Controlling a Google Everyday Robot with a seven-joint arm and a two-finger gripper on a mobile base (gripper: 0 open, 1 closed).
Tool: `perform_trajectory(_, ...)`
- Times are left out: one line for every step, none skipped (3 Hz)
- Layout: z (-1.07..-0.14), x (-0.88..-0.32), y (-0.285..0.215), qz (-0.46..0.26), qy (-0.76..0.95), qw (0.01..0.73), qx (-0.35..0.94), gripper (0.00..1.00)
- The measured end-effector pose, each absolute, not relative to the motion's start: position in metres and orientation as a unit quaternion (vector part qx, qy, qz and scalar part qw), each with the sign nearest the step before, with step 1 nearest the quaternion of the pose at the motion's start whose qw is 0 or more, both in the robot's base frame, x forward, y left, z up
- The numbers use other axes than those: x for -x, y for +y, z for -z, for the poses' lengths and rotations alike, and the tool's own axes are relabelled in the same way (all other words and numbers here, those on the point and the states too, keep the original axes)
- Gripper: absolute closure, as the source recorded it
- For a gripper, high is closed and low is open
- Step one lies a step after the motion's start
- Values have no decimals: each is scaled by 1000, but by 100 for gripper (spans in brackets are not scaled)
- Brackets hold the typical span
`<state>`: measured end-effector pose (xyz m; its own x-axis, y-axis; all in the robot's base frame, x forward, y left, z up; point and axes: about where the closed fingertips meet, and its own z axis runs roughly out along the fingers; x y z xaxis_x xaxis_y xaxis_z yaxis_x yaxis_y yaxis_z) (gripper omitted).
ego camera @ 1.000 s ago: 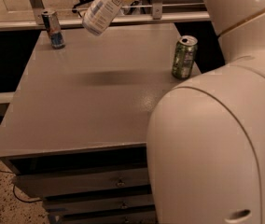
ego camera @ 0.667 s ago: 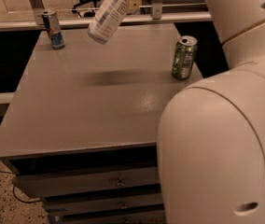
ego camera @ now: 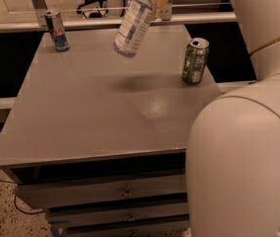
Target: Place blue plastic bottle upright
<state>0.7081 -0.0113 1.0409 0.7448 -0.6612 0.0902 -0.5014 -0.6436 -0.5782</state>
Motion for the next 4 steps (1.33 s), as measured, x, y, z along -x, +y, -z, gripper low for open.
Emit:
perform_trajectory(-1032, -704, -9, 175, 237, 256, 921, 100)
perform_trajectory(-1027, -706, -5, 182, 199, 249, 930, 100)
perform_trajectory(-1027, -706, -5, 182, 199, 249, 930, 100)
perform_trajectory(-1025, -711, 1, 202, 157, 241, 936, 100)
